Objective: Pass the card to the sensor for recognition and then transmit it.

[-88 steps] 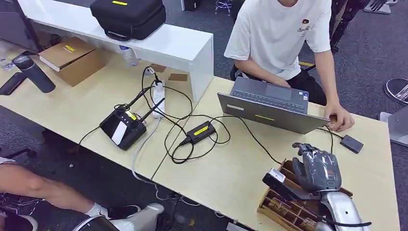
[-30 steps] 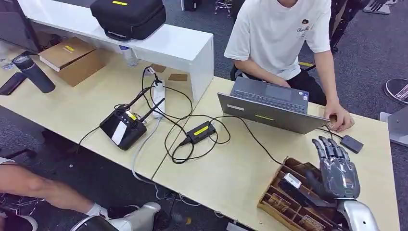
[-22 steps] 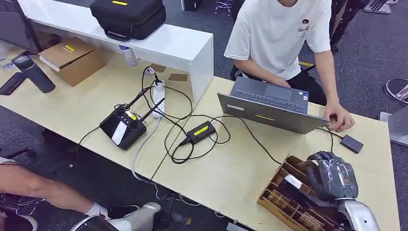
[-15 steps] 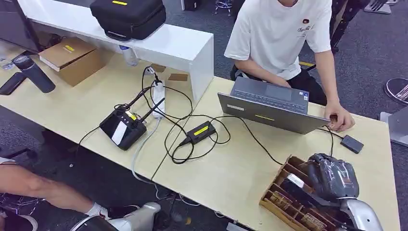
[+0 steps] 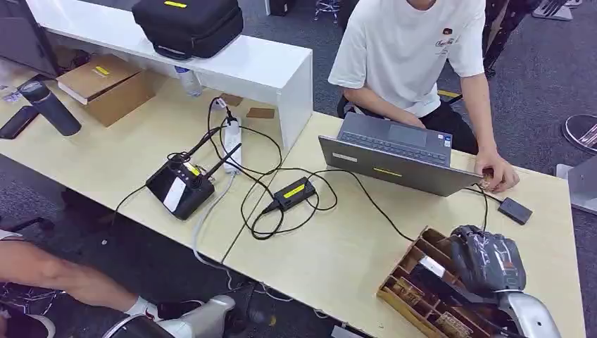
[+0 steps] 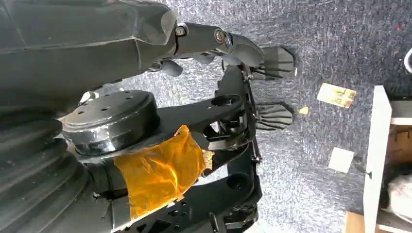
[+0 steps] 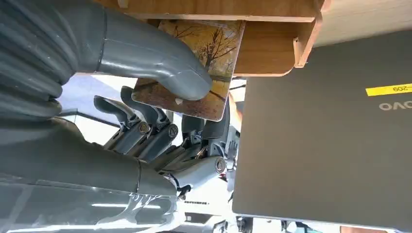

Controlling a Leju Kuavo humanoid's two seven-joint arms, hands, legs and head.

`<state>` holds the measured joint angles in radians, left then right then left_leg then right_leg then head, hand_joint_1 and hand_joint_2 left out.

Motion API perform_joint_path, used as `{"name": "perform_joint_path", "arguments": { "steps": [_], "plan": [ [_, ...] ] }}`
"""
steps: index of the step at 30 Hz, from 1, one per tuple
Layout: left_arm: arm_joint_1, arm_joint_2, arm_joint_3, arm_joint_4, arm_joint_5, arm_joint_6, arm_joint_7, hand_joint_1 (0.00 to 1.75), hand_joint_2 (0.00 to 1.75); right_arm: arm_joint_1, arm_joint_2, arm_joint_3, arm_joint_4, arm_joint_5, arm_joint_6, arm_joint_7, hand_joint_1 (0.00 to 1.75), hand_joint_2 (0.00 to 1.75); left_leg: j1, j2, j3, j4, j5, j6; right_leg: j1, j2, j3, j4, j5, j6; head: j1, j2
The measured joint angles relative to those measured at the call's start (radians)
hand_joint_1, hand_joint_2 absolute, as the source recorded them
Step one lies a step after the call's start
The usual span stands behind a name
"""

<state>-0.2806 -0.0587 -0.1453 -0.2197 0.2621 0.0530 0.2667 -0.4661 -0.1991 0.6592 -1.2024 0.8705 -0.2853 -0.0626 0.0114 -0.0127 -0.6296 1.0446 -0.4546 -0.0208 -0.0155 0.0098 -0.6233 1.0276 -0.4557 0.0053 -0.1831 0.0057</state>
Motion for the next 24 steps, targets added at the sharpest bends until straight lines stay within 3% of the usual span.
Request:
{"name": "perform_joint_path", "arguments": {
  "steps": [24],
  "plan": [
    [-0.007,-0.015,0.000,0.000,-0.024,-0.034,0.024,0.00,1.75,-0.110,0.051,0.011,-0.016,-0.005,0.011,0.005,1.75,1.75,0.000,0.000,0.000,0.000,0.000,0.000,0.000,0.000,0.000,0.000,0.000,0.000,0.000,0.000]
  ]
}}
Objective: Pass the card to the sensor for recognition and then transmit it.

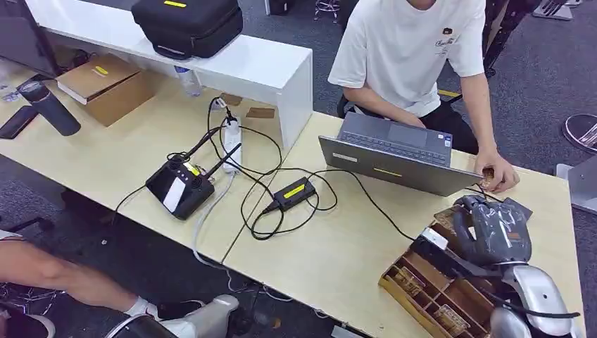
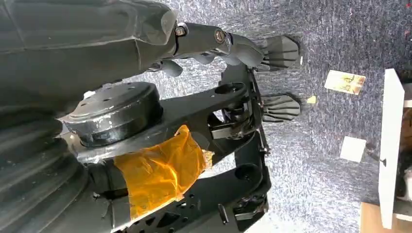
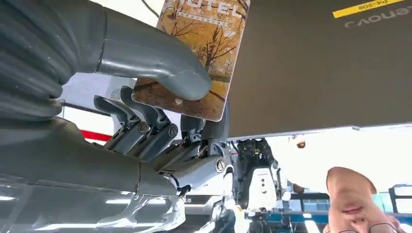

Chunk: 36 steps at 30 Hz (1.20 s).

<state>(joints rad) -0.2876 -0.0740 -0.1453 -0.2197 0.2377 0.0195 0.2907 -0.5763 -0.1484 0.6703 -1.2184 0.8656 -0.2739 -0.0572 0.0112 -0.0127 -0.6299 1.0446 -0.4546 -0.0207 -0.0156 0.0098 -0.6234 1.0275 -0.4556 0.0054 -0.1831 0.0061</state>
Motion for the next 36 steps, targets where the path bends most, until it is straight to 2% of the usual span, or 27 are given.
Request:
{"name": "perform_joint_path", "arguments": {
  "steps": [11,18,24,27,31,36],
  "plan": [
    [-0.001,-0.003,0.000,0.000,-0.010,-0.003,0.000,0.00,1.75,-0.037,0.021,-0.001,0.000,-0.018,-0.035,-0.009,1.75,1.75,0.000,0.000,0.000,0.000,0.000,0.000,0.000,0.000,0.000,0.000,0.000,0.000,0.000,0.000],
    [-0.015,-0.019,0.000,0.000,-0.038,-0.005,0.017,0.00,1.75,-0.100,0.067,-0.034,0.000,0.006,-0.177,0.005,1.75,1.75,0.000,0.000,0.000,0.000,0.000,0.000,0.000,0.000,0.000,0.000,0.000,0.000,0.000,0.000],
    [-0.041,-0.046,-0.003,0.000,-0.075,-0.002,0.057,0.00,1.75,-0.147,0.138,-0.083,0.014,0.130,-0.364,0.006,1.75,1.75,0.000,0.000,0.000,0.000,0.000,0.000,0.000,0.000,0.000,0.000,0.000,0.000,0.000,0.000],
    [-0.056,-0.062,-0.009,0.000,-0.093,-0.002,0.077,0.00,1.75,-0.175,0.179,-0.100,0.058,0.213,-0.399,0.035,1.75,1.75,0.000,0.000,0.000,0.000,0.000,0.000,0.000,0.000,0.000,0.000,0.000,0.000,0.000,0.000],
    [-0.071,-0.084,-0.024,0.000,-0.116,-0.010,0.101,0.00,1.75,-0.237,0.228,-0.111,0.179,0.336,-0.414,0.075,1.75,1.75,0.000,0.000,0.001,0.000,0.000,0.000,0.000,0.000,0.000,0.000,0.000,0.000,0.000,0.000],
    [-0.078,-0.101,-0.030,0.000,-0.124,-0.011,0.108,0.00,1.75,-0.280,0.276,-0.135,0.303,0.376,-0.415,0.069,1.75,1.75,0.000,0.000,0.000,0.000,0.000,0.000,0.000,0.000,0.000,0.000,0.000,0.000,0.000,0.000]
  ]
}}
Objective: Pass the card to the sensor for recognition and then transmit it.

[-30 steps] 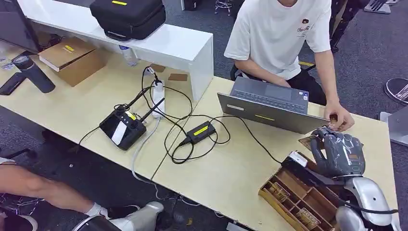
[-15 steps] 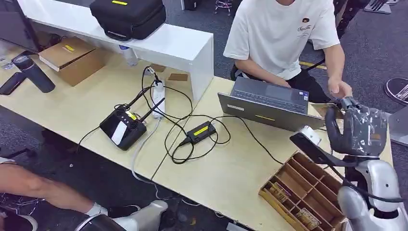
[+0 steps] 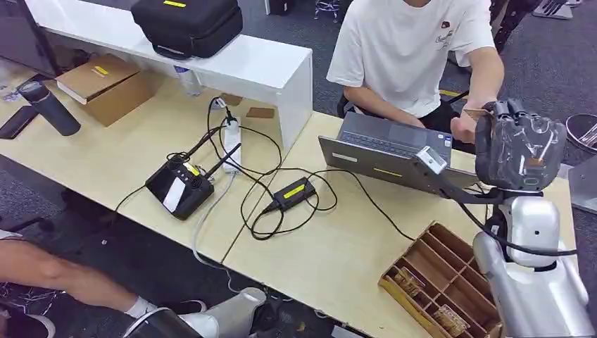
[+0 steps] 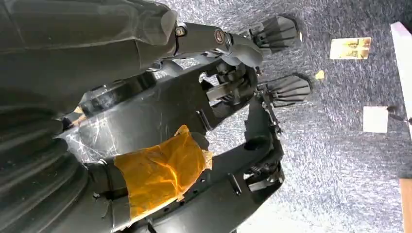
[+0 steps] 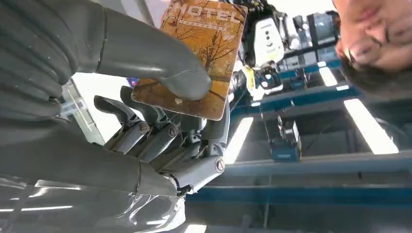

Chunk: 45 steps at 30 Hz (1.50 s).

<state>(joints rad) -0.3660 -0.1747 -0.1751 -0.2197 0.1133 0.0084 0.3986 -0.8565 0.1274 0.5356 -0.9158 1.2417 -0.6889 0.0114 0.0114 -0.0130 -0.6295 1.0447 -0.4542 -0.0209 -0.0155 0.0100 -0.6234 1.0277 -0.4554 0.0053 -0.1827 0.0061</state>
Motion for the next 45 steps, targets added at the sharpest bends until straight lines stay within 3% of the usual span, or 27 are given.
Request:
{"name": "perform_joint_path", "arguments": {
  "steps": [5,6,17,24,28,34,39,45],
  "plan": [
    [-0.001,-0.007,-0.004,0.000,0.000,0.001,-0.003,0.00,1.75,0.000,0.031,-0.038,0.067,0.037,0.000,-0.037,1.75,1.75,0.000,0.000,0.000,0.000,0.000,0.000,0.000,0.000,0.000,0.000,0.000,0.000,0.000,0.000],
    [-0.001,-0.009,-0.005,0.000,0.001,0.001,-0.004,0.00,1.75,0.001,0.034,-0.045,0.075,0.043,0.000,-0.040,0.00,1.75,0.000,0.000,0.000,0.000,0.000,0.000,0.000,0.000,0.000,0.000,0.000,0.000,0.000,0.000],
    [0.000,-0.009,-0.007,0.000,0.007,0.000,-0.014,0.00,1.75,0.008,0.043,-0.070,0.124,0.043,-0.002,-0.043,0.00,1.75,0.000,0.000,0.000,0.000,0.000,0.000,0.000,0.000,0.000,0.000,0.000,0.000,0.000,0.000],
    [0.000,-0.009,-0.007,0.000,0.000,-0.006,-0.010,0.00,1.75,0.005,0.029,-0.076,0.157,0.079,-0.002,0.002,0.00,1.75,0.000,0.000,0.000,0.000,0.000,0.000,0.000,0.000,0.000,0.000,0.000,0.000,0.000,0.000],
    [0.000,-0.008,-0.007,0.000,-0.002,-0.013,-0.009,0.00,1.75,-0.012,0.001,-0.087,0.203,0.135,-0.002,0.064,0.00,1.75,0.000,-0.001,0.000,0.000,0.000,0.000,0.000,-0.001,0.000,0.000,0.000,0.000,0.000,0.000],
    [0.000,0.001,-0.007,0.000,-0.006,-0.028,-0.006,0.00,1.75,-0.062,-0.091,-0.124,0.313,0.205,-0.002,0.143,0.00,1.75,0.000,-0.001,0.000,0.001,0.000,0.000,0.000,-0.001,0.000,-0.001,0.000,0.000,0.000,0.000],
    [0.004,0.018,-0.007,0.000,-0.002,-0.046,-0.007,0.00,1.75,-0.112,-0.200,-0.150,0.426,0.214,0.005,0.198,0.00,1.75,0.000,-0.003,-0.001,0.001,0.000,0.000,-0.001,-0.003,0.000,-0.001,0.000,0.001,0.000,0.000],
    [0.017,0.043,-0.007,0.000,0.000,-0.070,-0.007,0.00,1.75,-0.127,-0.347,-0.177,0.519,0.219,0.065,0.264,0.00,1.75,-0.001,-0.004,-0.001,0.001,-0.001,0.001,-0.001,-0.004,0.001,-0.002,0.000,0.001,0.000,0.000]
  ]
}}
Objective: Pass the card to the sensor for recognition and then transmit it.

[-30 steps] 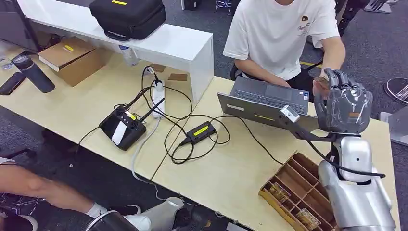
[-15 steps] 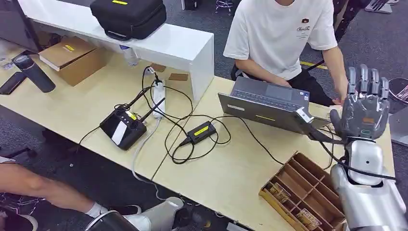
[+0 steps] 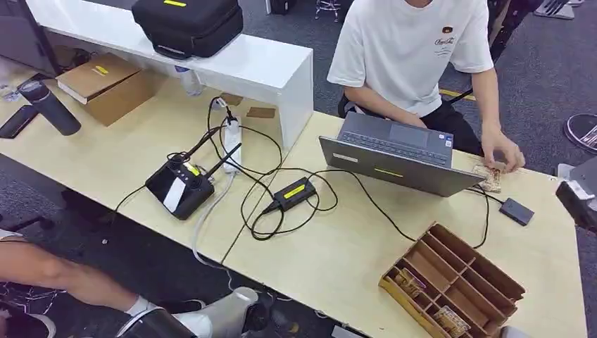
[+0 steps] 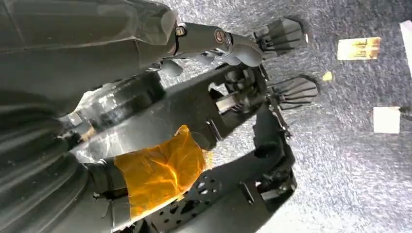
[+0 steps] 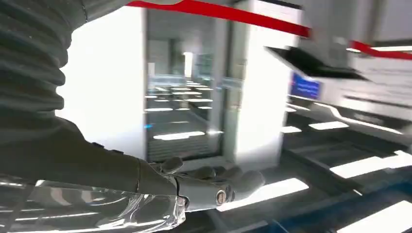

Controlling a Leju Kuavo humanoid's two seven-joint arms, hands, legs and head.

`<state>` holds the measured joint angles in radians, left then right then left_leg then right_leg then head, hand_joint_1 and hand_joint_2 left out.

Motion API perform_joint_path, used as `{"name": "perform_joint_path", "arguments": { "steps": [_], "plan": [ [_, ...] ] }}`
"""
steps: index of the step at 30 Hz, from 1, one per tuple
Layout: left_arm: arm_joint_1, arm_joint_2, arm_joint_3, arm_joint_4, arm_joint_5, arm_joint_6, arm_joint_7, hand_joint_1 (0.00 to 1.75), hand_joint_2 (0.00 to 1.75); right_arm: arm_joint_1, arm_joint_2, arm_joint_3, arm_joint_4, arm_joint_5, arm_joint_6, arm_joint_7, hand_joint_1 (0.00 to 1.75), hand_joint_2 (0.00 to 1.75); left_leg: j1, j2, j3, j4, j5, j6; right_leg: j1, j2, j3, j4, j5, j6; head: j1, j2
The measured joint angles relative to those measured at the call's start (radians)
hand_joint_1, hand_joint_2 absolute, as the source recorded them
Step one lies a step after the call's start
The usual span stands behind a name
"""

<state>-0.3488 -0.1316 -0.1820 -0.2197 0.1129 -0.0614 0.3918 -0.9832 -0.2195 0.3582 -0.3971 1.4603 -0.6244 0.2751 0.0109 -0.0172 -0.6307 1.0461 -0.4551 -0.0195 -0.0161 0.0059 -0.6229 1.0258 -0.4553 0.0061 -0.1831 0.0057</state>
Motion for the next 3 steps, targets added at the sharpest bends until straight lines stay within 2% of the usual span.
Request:
{"name": "perform_joint_path", "arguments": {
  "steps": [3],
  "plan": [
    [0.005,0.011,0.000,0.000,0.000,-0.008,-0.002,0.00,1.75,0.002,-0.059,-0.016,0.030,0.002,0.042,0.034,0.00,1.75,0.000,0.000,0.000,0.000,0.000,0.000,0.000,0.000,0.000,0.000,0.000,0.000,0.000,0.000]
  ]
}}
